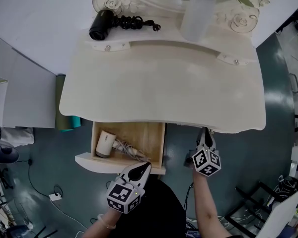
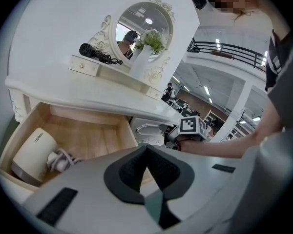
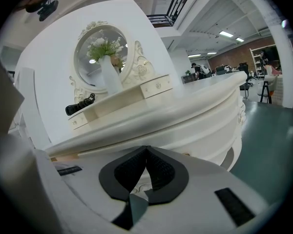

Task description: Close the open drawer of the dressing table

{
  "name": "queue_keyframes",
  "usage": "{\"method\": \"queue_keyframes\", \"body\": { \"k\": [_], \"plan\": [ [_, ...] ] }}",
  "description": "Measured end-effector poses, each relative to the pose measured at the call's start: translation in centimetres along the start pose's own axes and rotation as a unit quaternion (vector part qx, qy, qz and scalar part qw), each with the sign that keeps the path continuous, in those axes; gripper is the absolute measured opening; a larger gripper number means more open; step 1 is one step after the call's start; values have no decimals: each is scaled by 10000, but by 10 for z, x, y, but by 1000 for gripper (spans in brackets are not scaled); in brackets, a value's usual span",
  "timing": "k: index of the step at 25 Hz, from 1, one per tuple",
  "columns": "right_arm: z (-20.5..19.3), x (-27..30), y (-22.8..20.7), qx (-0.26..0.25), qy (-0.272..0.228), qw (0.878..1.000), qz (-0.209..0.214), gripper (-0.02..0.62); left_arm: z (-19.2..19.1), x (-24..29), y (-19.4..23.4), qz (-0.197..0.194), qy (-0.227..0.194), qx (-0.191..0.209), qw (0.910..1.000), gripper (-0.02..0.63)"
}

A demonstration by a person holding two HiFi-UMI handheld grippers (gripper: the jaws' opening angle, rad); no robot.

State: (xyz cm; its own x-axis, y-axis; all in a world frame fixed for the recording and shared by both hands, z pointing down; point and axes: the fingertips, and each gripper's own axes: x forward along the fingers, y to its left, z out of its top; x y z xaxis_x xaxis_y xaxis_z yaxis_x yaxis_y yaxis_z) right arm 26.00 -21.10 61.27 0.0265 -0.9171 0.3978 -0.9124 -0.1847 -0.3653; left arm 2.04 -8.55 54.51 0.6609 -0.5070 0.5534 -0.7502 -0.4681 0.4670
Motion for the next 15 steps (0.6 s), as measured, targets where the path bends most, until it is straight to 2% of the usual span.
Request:
{"method": "queue_keyframes", "body": {
  "k": [15],
  "plan": [
    [3,9,1,129,-108,9998,-73,26,-1,-3,8,53,-2,-82,10000,20]
  ]
}}
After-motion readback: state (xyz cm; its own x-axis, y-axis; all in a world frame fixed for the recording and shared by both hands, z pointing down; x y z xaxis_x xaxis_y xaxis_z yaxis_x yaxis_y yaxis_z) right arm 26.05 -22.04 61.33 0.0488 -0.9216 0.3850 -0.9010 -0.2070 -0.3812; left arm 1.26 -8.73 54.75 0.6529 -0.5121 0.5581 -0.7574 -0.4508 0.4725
